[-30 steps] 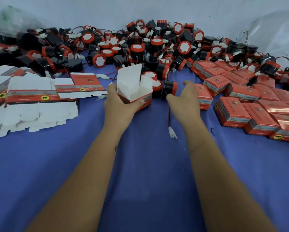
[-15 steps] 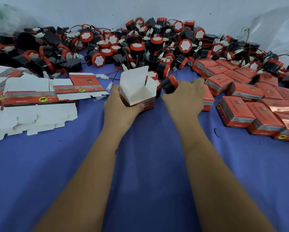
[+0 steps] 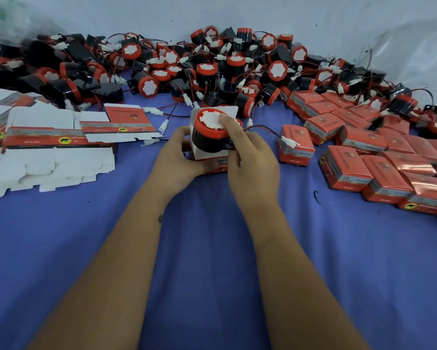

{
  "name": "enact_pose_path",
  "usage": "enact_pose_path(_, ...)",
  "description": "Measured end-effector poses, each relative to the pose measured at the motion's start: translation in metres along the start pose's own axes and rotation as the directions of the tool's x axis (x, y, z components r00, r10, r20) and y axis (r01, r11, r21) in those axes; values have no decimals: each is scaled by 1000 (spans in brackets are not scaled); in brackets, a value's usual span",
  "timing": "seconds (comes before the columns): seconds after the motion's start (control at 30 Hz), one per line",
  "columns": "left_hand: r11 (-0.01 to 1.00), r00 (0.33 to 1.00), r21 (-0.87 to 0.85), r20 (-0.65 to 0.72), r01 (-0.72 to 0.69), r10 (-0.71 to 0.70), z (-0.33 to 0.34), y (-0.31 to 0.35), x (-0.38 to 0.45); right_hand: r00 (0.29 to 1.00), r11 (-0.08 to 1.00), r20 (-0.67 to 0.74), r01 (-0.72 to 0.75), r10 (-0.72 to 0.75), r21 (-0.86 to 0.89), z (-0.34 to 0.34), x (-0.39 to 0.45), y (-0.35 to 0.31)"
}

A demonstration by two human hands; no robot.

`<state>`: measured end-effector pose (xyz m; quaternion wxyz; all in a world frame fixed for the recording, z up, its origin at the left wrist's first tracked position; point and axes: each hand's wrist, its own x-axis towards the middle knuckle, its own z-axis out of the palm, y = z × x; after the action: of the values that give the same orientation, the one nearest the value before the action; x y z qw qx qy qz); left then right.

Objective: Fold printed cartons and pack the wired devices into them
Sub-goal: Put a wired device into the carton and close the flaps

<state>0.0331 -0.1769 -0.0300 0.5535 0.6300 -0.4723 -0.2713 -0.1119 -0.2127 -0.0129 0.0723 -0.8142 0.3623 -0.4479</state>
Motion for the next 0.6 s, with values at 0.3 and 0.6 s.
enact_pose_path(0.3, 999, 993, -35, 114, -20, 24, -6, -1, 2, 988, 973, 51, -154, 148, 172, 1, 1, -2)
enact_pose_path(0.6, 999, 990, -41, 142, -18, 24, -5, -2, 3, 991, 978, 68, -126, 116, 167, -3, 4, -6)
